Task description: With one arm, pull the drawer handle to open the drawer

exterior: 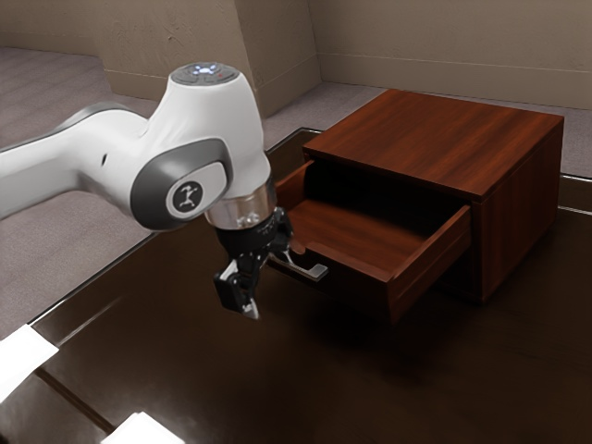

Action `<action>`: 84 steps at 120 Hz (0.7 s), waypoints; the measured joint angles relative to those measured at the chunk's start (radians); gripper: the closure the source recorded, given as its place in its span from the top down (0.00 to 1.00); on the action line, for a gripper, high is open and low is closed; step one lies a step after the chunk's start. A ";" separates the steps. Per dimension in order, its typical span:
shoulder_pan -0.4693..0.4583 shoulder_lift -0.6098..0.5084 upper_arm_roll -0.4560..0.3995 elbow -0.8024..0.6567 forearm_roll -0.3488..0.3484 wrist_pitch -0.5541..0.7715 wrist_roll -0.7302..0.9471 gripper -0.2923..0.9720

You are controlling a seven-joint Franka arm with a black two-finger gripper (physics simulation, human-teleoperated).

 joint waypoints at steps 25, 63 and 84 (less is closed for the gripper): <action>0.020 -0.004 -0.005 0.007 0.009 -0.001 0.044 0.69; 0.014 -0.001 -0.028 0.133 0.007 -0.020 0.114 0.73; 0.004 0.003 -0.123 0.296 0.012 -0.094 0.215 0.74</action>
